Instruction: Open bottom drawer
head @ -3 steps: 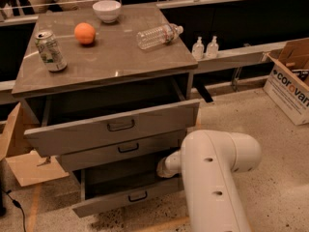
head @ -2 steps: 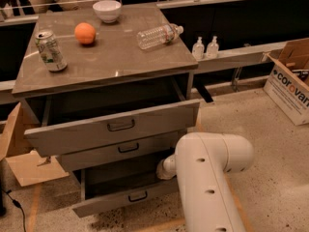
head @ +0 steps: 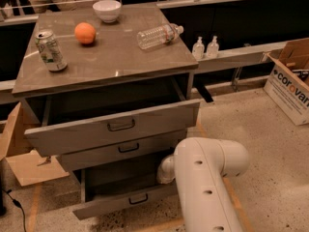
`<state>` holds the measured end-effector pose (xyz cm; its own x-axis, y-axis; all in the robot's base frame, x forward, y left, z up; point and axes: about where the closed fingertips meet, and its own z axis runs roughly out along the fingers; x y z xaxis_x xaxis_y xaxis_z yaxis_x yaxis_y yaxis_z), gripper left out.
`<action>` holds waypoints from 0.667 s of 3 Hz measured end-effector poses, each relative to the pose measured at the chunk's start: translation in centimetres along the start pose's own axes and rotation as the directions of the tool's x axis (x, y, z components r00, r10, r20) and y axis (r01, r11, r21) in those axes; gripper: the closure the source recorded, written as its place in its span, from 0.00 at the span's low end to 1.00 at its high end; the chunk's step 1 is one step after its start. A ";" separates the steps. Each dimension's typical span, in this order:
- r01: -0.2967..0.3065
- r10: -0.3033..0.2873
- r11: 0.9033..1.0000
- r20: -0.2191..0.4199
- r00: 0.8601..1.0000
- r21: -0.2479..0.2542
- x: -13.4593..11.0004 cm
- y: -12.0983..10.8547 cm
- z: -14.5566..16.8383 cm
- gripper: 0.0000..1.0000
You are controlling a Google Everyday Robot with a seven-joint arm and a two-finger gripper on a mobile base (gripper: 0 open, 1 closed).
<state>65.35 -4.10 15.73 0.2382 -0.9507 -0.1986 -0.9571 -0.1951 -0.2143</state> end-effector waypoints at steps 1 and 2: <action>-0.013 0.013 0.995 0.002 1.000 -0.103 0.4 3.0 -0.3 1.00; -0.035 0.035 0.976 -0.004 0.999 -0.213 0.7 6.7 -1.1 1.00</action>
Offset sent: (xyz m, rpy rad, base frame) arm -0.1163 -0.0395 0.0006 -0.0843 0.3684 0.0112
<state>58.92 -6.29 15.23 0.2038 -0.9579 -0.2024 -0.9780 -0.2084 0.0015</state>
